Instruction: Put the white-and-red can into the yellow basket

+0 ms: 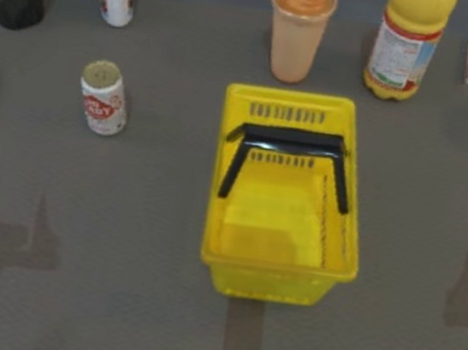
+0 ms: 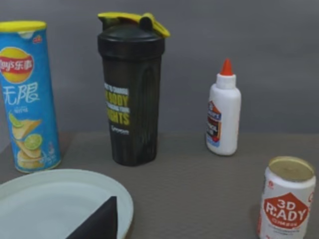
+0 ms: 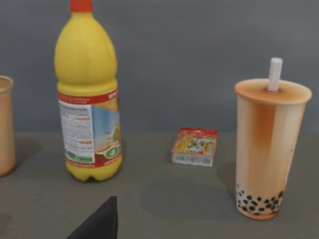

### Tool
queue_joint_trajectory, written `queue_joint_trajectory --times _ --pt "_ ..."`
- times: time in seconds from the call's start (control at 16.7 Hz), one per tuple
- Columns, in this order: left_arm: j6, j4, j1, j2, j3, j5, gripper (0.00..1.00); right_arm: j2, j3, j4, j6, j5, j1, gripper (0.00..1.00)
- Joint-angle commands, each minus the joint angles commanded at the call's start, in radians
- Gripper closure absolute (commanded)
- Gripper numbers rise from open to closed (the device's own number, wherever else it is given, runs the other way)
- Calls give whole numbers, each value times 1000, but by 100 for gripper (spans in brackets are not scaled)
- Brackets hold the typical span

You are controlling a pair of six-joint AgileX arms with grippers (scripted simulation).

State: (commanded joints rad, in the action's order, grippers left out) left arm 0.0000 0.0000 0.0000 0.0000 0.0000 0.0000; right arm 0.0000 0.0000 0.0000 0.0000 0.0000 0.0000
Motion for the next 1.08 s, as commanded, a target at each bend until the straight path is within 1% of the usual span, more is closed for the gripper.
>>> queue_joint_trajectory --times 0.24,0.48,0.72,1.08 --pt "9 -22 -4 26 26 2 0 0 0 0 0 0 0 0" --pt "59 -146 -30 192 190 13 0 0 0 0 0 0 0 0" --pt "136 -344 -68 485 477 28 0 0 0 0 0 0 0 0" --pt "280 -708 -129 1066 1051 46 0 0 0 0 0 0 0 0"
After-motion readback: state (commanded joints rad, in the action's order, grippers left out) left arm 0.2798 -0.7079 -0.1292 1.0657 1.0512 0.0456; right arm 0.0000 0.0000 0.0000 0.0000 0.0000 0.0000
